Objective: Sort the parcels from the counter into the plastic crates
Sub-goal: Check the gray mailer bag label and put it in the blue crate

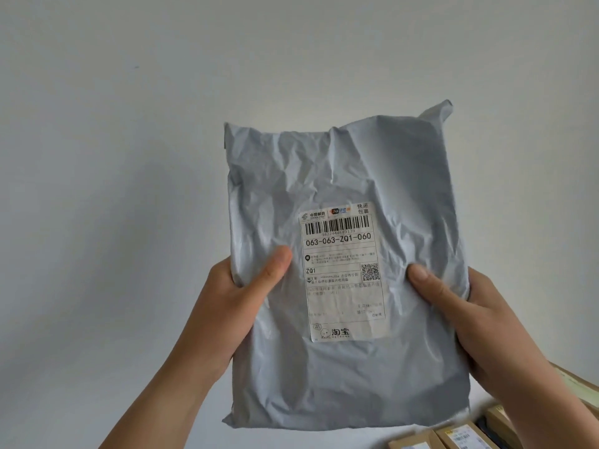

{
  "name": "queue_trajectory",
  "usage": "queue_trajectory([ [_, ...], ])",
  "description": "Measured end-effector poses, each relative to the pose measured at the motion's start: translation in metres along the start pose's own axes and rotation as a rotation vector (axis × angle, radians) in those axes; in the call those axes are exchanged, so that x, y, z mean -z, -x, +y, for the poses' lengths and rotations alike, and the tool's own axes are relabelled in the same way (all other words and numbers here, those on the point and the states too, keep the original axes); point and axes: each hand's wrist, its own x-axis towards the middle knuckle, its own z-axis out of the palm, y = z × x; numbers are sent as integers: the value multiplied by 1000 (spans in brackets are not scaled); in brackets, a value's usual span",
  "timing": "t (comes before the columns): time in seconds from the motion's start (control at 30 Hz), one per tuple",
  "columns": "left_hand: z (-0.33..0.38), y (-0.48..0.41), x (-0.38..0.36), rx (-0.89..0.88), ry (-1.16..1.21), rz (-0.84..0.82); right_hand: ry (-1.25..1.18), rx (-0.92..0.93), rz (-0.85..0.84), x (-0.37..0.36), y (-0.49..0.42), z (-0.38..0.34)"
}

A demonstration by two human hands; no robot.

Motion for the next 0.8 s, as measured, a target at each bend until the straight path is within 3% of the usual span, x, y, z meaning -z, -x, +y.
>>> queue_trajectory([
  [0.3,5,8,2,-185,-284,217,107,31,224,-8,-2,-11],
  [0.53,1,14,2,-226,-291,280,98,29,270,-8,-2,-14],
  [0.8,-11,13,16,-175,-224,294,296,107,247,-9,6,-7],
])
